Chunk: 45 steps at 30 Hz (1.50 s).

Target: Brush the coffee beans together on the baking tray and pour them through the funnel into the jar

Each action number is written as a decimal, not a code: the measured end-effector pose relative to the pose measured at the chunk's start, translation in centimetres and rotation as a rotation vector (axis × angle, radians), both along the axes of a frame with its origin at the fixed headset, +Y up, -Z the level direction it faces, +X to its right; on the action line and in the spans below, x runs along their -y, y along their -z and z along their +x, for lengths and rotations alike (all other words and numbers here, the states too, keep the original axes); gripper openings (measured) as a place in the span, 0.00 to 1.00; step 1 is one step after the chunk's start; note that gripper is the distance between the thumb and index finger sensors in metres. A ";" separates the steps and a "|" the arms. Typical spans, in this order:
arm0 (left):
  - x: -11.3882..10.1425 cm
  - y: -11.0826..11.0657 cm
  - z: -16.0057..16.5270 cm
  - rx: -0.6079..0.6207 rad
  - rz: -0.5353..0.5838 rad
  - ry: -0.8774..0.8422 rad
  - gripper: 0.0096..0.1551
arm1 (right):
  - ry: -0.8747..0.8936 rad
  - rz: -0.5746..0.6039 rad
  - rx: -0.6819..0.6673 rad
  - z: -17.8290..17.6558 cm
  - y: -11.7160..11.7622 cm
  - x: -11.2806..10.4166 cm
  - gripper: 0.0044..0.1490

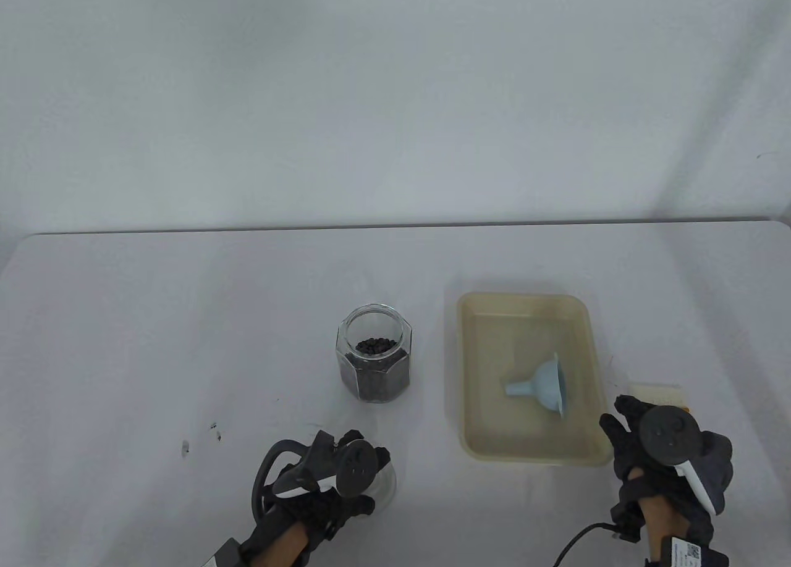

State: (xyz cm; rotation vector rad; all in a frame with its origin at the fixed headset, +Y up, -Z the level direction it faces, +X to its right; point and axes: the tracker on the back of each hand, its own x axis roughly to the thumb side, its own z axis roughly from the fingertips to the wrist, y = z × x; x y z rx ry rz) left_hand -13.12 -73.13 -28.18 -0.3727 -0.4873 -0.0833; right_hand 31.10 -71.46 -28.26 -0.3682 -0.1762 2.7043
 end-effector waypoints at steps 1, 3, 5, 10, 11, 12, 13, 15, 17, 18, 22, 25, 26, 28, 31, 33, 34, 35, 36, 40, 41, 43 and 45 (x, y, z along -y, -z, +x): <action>0.1 0.0 0.3 0.000 0.000 0.001 0.46 | 0.000 -0.005 0.001 0.0 0.0 0.0 0.36; 0.1 0.0 0.8 -0.001 0.013 0.019 0.47 | -0.003 -0.009 0.000 0.0 0.0 0.0 0.36; 0.2 0.0 1.2 -0.004 0.019 0.040 0.47 | -0.005 -0.009 -0.004 -0.1 0.0 0.0 0.35; 0.4 0.0 2.1 -0.056 0.000 0.038 0.42 | -0.008 0.002 -0.016 -0.3 -0.1 -0.1 0.34; 0.4 0.1 2.2 -0.067 -0.003 0.039 0.42 | -0.008 0.004 -0.017 -0.4 -0.1 -0.1 0.34; 0.4 0.1 2.3 -0.077 -0.003 0.040 0.41 | -0.007 0.005 -0.021 -0.4 0.0 -0.1 0.34; 0.4 0.1 2.5 -0.080 0.004 0.045 0.40 | -0.006 0.004 -0.023 -0.4 0.0 -0.1 0.34; 0.5 0.1 3.1 -0.085 0.005 0.066 0.37 | -0.001 0.001 -0.034 -0.4 0.1 0.0 0.34; 0.5 0.2 3.4 -0.089 0.015 0.085 0.35 | -0.008 0.005 -0.040 -0.6 0.0 0.0 0.34; 0.5 0.2 3.5 -0.093 0.011 0.080 0.34 | -0.012 0.006 -0.041 -0.6 0.0 0.0 0.34; 0.5 0.2 3.5 -0.109 0.002 0.079 0.34 | -0.012 0.013 -0.049 -0.9 -0.1 -0.1 0.34; 0.5 0.2 3.5 -0.091 -0.002 0.089 0.34 | -0.032 0.009 -0.083 -1.2 -0.1 -0.1 0.34; 0.4 0.3 3.4 -0.083 0.000 0.092 0.35 | -0.040 0.014 -0.086 -1.3 -0.2 -0.2 0.34; 0.3 0.4 3.1 -0.100 -0.021 0.085 0.35 | -0.036 0.027 -0.094 -1.5 -0.2 -0.4 0.34; -0.1 0.9 2.3 -0.134 -0.055 0.102 0.35 | -0.028 0.023 -0.109 -1.7 -0.2 -0.3 0.34; -0.5 1.2 1.2 -0.164 -0.077 0.134 0.36 | -0.036 0.013 -0.124 -1.9 -0.1 -0.3 0.34; -0.8 1.4 0.5 -0.182 -0.078 0.143 0.36 | -0.039 0.011 -0.130 -2.0 -0.1 -0.3 0.34; -1.1 1.6 0.0 -0.196 -0.076 0.142 0.36 | -0.040 0.012 -0.135 -2.1 -0.1 -0.3 0.34; -1.7 1.9 -0.9 -0.224 -0.072 0.140 0.36 | -0.041 0.016 -0.142 -2.2 -0.1 -0.4 0.34; -5.0 3.6 -3.6 -0.320 -0.059 0.124 0.36 | -0.041 0.016 -0.155 -2.5 0.0 -0.4 0.34; -6.0 4.1 -4.0 -0.341 -0.049 0.116 0.36 | -0.042 0.015 -0.157 -2.5 0.0 -0.4 0.34; -8.4 5.4 -4.8 -0.378 -0.020 0.088 0.36 | -0.044 0.016 -0.158 -2.6 0.0 -0.4 0.34; -10.4 6.5 -5.0 -0.400 0.008 0.049 0.36 | -0.043 0.017 -0.159 -2.5 0.0 -0.4 0.33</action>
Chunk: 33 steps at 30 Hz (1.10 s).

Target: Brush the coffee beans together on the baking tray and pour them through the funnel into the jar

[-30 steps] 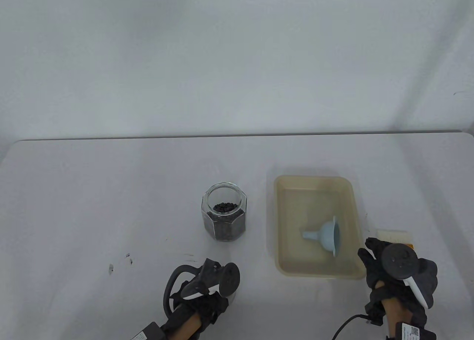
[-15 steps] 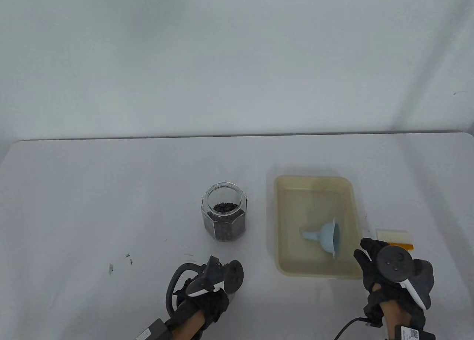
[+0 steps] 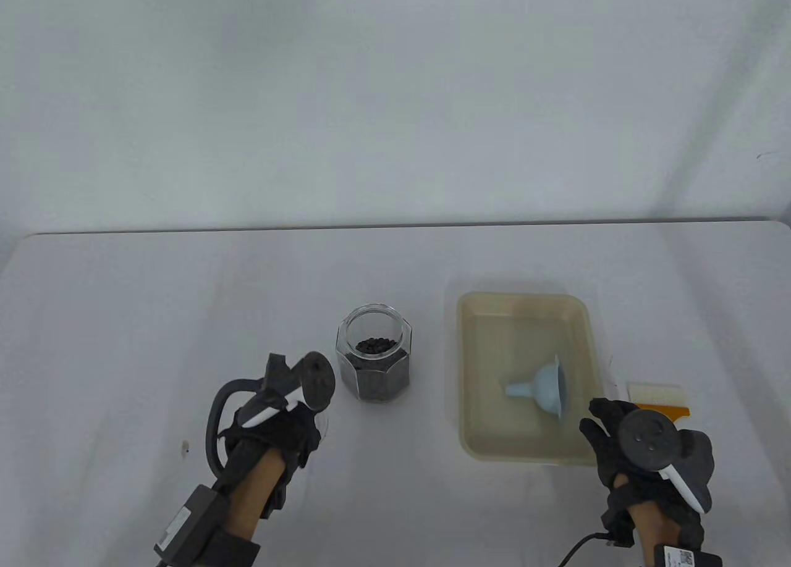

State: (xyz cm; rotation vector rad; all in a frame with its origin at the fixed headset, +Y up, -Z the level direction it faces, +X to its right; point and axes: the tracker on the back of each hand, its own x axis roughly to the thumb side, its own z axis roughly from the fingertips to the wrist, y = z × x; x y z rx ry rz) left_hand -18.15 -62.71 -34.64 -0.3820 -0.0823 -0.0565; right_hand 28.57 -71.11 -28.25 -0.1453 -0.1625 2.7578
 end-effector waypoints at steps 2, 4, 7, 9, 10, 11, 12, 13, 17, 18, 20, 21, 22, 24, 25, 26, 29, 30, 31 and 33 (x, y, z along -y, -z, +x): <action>-2.3 1.3 0.3 -0.014 0.050 -0.043 0.36 | 0.001 -0.004 0.001 0.0 0.0 0.0 0.33; -3.9 2.2 1.1 -0.018 0.089 -0.074 0.36 | -0.001 -0.007 0.002 0.0 0.0 0.0 0.33; -5.8 3.4 2.6 -0.012 0.148 -0.106 0.36 | -0.002 -0.011 0.001 0.0 0.0 0.0 0.34; -6.8 4.3 4.1 -0.001 0.183 -0.119 0.36 | -0.004 -0.014 -0.001 -0.1 0.0 0.0 0.34; -7.1 4.7 4.9 0.004 0.188 -0.124 0.36 | -0.008 -0.018 -0.003 -0.1 0.0 0.0 0.34; -7.3 5.0 5.4 0.007 0.194 -0.127 0.36 | -0.010 -0.020 -0.005 -0.2 0.0 0.0 0.34; -7.3 5.3 6.2 0.015 0.205 -0.125 0.36 | -0.012 -0.020 -0.006 -0.2 0.0 0.0 0.34; -7.3 5.6 7.0 0.022 0.215 -0.121 0.36 | -0.012 -0.019 -0.006 -0.2 0.0 0.0 0.34; -6.4 6.6 9.3 0.052 0.218 -0.106 0.36 | -0.007 -0.016 -0.008 -0.2 0.0 0.0 0.34; -6.0 6.8 9.8 0.059 0.215 -0.103 0.36 | -0.008 -0.017 -0.010 -0.2 0.0 0.1 0.34; -5.3 7.3 10.5 0.069 0.213 -0.089 0.36 | -0.010 -0.022 -0.012 -0.3 -0.1 0.1 0.34; -5.0 7.5 10.8 0.072 0.215 -0.077 0.36 | -0.011 -0.016 -0.013 -0.4 -0.1 0.0 0.34; -4.7 7.7 11.0 0.073 0.219 -0.068 0.36 | -0.010 -0.013 -0.013 -0.4 -0.1 0.0 0.34; -4.4 8.0 11.1 0.070 0.218 -0.055 0.36 | -0.008 -0.010 -0.015 -0.4 -0.1 0.0 0.34; -4.2 8.1 11.1 0.068 0.217 -0.053 0.36 | -0.007 -0.009 -0.015 -0.4 -0.1 0.0 0.34; -4.0 8.3 11.0 0.063 0.214 -0.051 0.36 | -0.006 -0.008 -0.015 -0.4 -0.1 0.0 0.34; -3.6 8.6 10.7 0.053 0.212 -0.052 0.36 | -0.010 -0.009 -0.016 -0.4 -0.1 0.0 0.34; -3.5 8.7 10.6 0.053 0.210 -0.043 0.37 | -0.011 -0.010 -0.016 -0.5 -0.1 0.0 0.34; -3.3 8.7 10.5 0.052 0.210 -0.042 0.37 | -0.012 -0.010 -0.015 -0.5 -0.1 0.0 0.34; -3.0 8.9 10.3 0.048 0.208 -0.044 0.37 | -0.011 -0.009 -0.013 -0.4 -0.2 0.0 0.33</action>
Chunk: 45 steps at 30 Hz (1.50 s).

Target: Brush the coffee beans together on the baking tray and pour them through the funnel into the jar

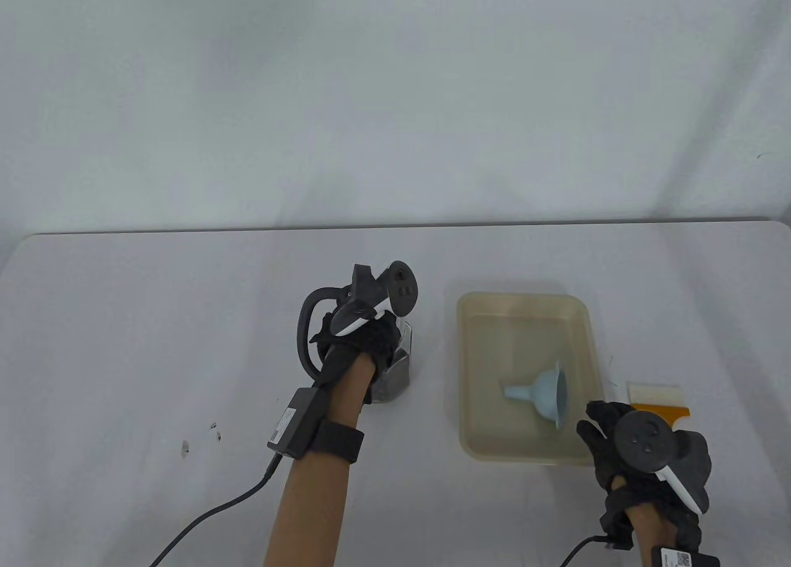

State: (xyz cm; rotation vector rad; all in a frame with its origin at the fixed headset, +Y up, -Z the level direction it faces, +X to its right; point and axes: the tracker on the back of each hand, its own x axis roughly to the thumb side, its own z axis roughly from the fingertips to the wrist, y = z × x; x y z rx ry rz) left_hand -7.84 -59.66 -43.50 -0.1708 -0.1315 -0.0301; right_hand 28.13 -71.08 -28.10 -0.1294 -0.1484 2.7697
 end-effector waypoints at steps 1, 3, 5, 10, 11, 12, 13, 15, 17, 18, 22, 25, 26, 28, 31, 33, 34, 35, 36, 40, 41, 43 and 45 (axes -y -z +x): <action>0.1 0.0 0.0 -0.003 -0.002 -0.003 0.37 | 0.001 0.001 0.001 0.0 0.0 0.0 0.34; 0.5 0.1 -0.1 -0.006 -0.011 -0.003 0.37 | 0.003 0.003 0.004 0.0 0.0 0.0 0.34; 0.7 0.2 0.0 -0.006 -0.015 -0.003 0.37 | 0.004 0.003 0.005 0.1 -0.1 0.0 0.33; 1.0 0.4 0.0 -0.011 -0.026 -0.011 0.37 | 0.001 0.001 0.006 0.1 -0.1 0.0 0.33; 1.0 0.4 0.0 -0.011 -0.033 -0.009 0.37 | 0.001 0.002 0.007 0.1 -0.1 0.0 0.33; 1.1 0.4 0.0 -0.010 -0.033 -0.011 0.37 | 0.002 0.002 0.008 0.1 -0.1 0.0 0.33; 1.1 0.5 0.0 -0.009 -0.034 -0.011 0.37 | 0.002 0.001 0.009 0.1 -0.1 0.0 0.33; 1.2 0.3 0.0 -0.010 -0.034 -0.004 0.37 | -0.002 -0.004 0.011 0.1 -0.1 0.0 0.33; 1.4 0.1 0.0 -0.023 -0.050 0.012 0.38 | -0.003 -0.005 0.012 0.1 -0.1 0.0 0.33; 1.4 -0.1 -0.1 -0.026 -0.051 0.020 0.39 | -0.002 -0.007 0.012 0.1 -0.1 0.0 0.33; 0.6 -1.4 -1.4 0.004 -0.031 0.001 0.43 | 0.006 -0.008 0.015 0.2 -0.1 0.0 0.33; -0.3 -2.9 -3.4 0.014 0.007 -0.061 0.43 | 0.005 -0.013 0.022 0.2 -0.1 0.0 0.33; -0.6 -3.7 -4.4 0.018 0.026 -0.085 0.43 | -0.004 -0.008 0.025 0.2 -0.1 0.0 0.33; -0.6 -5.2 -6.0 0.023 0.038 -0.121 0.43 | -0.011 -0.006 0.028 0.2 -0.1 0.0 0.32; 0.1 -7.6 -7.9 0.043 0.019 -0.150 0.44 | -0.006 -0.009 0.030 0.2 -0.1 0.0 0.32; 1.0 -9.2 -9.0 0.065 0.021 -0.157 0.44 | -0.013 -0.007 0.035 0.2 -0.1 -0.1 0.32; 1.8 -10.1 -9.7 0.068 0.023 -0.167 0.44 | -0.017 -0.006 0.040 0.3 -0.1 -0.1 0.32; 2.3 -10.6 -10.1 0.068 0.025 -0.178 0.43 | -0.019 -0.005 0.042 0.3 -0.2 -0.1 0.32; 3.3 -11.4 -10.7 0.067 0.033 -0.206 0.43 | -0.019 -0.005 0.046 0.3 -0.2 -0.1 0.32; 7.4 -12.7 -12.4 0.047 0.046 -0.336 0.42 | -0.025 -0.005 0.053 0.3 -0.2 0.0 0.32; 8.4 -12.9 -12.8 0.038 0.045 -0.361 0.42 | -0.028 -0.003 0.053 0.3 -0.2 0.0 0.32; 9.9 -13.1 -13.2 0.032 0.065 -0.393 0.41 | -0.031 -0.003 0.055 0.3 -0.2 0.0 0.32; 11.1 -13.1 -13.3 0.037 0.045 -0.425 0.41 | -0.044 -0.005 0.060 0.3 -0.2 0.1 0.32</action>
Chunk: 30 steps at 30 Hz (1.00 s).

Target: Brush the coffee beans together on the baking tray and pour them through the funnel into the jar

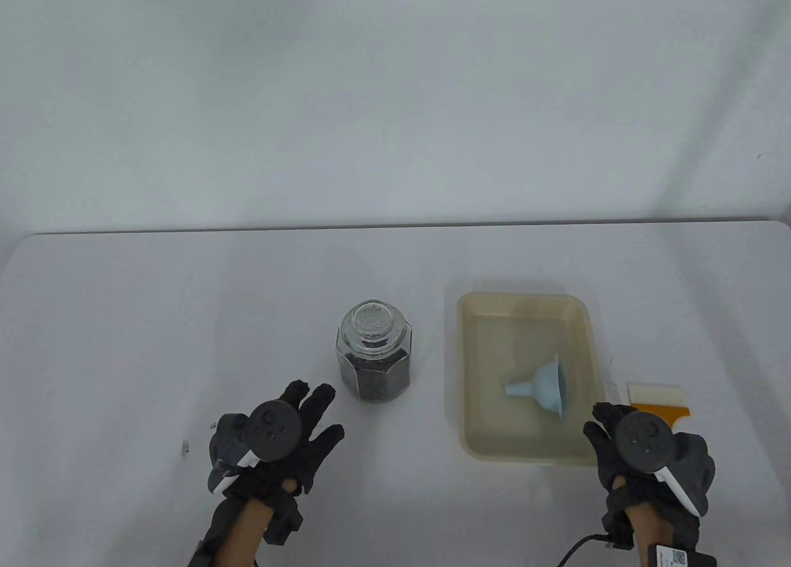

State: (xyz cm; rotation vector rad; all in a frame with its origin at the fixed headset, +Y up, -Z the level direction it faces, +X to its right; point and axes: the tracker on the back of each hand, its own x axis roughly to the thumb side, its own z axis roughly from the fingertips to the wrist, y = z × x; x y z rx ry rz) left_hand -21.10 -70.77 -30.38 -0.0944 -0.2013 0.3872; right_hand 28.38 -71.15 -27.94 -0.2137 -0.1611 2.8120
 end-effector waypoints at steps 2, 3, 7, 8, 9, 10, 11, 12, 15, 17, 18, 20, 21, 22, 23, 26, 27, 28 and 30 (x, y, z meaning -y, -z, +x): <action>0.2 -0.1 0.2 0.008 -0.023 -0.002 0.41 | -0.006 -0.009 0.002 0.0 0.0 0.1 0.32; 0.2 -0.2 0.3 0.009 0.007 0.010 0.41 | -0.006 -0.011 0.004 0.0 0.1 0.1 0.32; 0.5 -0.4 0.4 0.008 0.020 0.049 0.40 | -0.008 -0.014 0.002 0.0 0.1 0.1 0.32; 0.5 -0.4 0.4 0.007 0.021 0.049 0.40 | -0.008 -0.014 -0.001 -0.1 0.1 0.1 0.32; 0.6 -0.4 0.3 0.005 0.021 0.050 0.40 | -0.007 -0.015 -0.004 -0.1 0.1 0.1 0.32; 0.5 -0.4 0.2 -0.001 0.024 0.050 0.40 | -0.006 -0.011 -0.010 -0.3 0.0 0.0 0.33; 0.5 -0.4 0.0 -0.009 0.026 0.040 0.40 | -0.005 -0.007 -0.015 -0.3 0.0 0.0 0.33; 0.5 -0.4 -0.1 -0.013 0.026 0.032 0.40 | -0.004 -0.003 -0.022 -0.4 0.0 -0.1 0.33; 0.8 -0.2 -0.4 -0.022 0.014 0.033 0.41 | 0.000 0.000 -0.046 -0.8 0.0 -0.2 0.34; 0.9 -0.2 -0.5 -0.024 0.008 0.040 0.40 | 0.002 0.004 -0.069 -1.1 0.0 -0.2 0.35; 0.9 -0.2 -0.5 -0.017 0.005 0.038 0.41 | -0.002 0.006 -0.079 -1.3 0.0 -0.2 0.35; 1.0 -0.2 -0.2 0.004 0.009 0.041 0.41 | -0.015 0.011 -0.094 -1.5 0.0 -0.2 0.35; 1.0 -0.2 0.0 0.020 0.010 0.049 0.41 | -0.017 0.016 -0.105 -1.5 0.0 -0.2 0.36; 1.1 -0.2 0.2 0.030 0.009 0.056 0.40 | -0.017 0.021 -0.116 -1.6 -0.1 -0.3 0.36; 1.1 -0.3 0.4 0.040 0.005 0.069 0.41 | -0.016 0.026 -0.127 -1.7 -0.1 -0.3 0.36; 1.2 -0.2 0.6 0.047 0.002 0.080 0.40 | -0.019 0.031 -0.150 -1.9 -0.1 -0.3 0.38; 1.2 -0.3 0.6 0.050 0.001 0.079 0.40 | -0.022 0.031 -0.159 -2.0 -0.1 -0.3 0.39; 1.1 -0.3 0.6 0.052 -0.002 0.078 0.40 | -0.028 0.028 -0.172 -2.1 -0.1 -0.2 0.39; 1.1 -0.3 0.6 0.052 -0.004 0.077 0.40 | -0.031 0.025 -0.194 -2.3 0.0 -0.3 0.41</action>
